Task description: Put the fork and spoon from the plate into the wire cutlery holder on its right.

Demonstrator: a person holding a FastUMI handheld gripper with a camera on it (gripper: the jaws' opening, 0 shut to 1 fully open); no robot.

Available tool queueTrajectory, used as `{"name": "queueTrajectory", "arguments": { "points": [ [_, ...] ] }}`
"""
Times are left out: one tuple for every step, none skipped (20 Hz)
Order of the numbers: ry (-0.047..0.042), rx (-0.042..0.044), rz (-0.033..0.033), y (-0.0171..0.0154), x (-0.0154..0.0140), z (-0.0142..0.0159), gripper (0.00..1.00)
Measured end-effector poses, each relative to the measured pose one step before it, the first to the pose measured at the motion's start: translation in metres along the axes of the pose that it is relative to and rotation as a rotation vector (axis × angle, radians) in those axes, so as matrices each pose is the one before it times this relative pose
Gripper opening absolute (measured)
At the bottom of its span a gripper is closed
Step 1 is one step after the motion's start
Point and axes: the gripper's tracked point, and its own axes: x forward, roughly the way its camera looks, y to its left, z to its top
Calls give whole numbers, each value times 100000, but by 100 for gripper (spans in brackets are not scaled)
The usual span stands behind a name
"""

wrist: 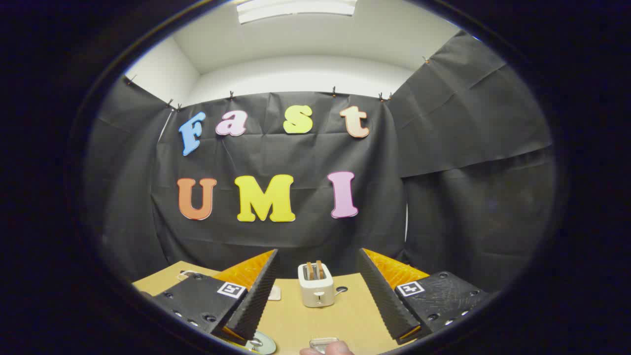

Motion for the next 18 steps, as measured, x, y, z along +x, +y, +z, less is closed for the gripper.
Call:
{"name": "queueTrajectory", "arguments": {
  "points": [
    [131, -744, 266, -14, 45, 51, 95],
    [-258, -530, 149, -124, -91, 131, 95],
    [-71, -206, 153, 57, -117, 109, 95],
    [322, -159, 285, 44, -122, -237, 95],
    [574, -522, 81, 116, -39, -234, 95],
    [826, -524, -216, -15, -39, -241, 95],
    [653, -62, -14, 146, -112, -142, 95],
    [542, 274, 333, 312, -101, -131, 95],
    [671, 253, 571, 480, -109, -66, 95],
    [1039, -192, 797, 529, -136, -149, 95],
    [1097, -13, 979, 644, 48, -342, 95],
    [708, 306, 866, 391, -55, -201, 95],
    [589, 372, 519, 353, 6, -109, 95],
    [550, 234, 418, 221, 99, -297, 95],
    [947, 377, 34, 145, -2, -223, 95],
    [1181, 518, 291, 134, 8, -445, 95],
    [1118, 527, 243, 146, 12, -364, 95],
    [993, 267, 311, 116, -13, -401, 95]
  ]
}}
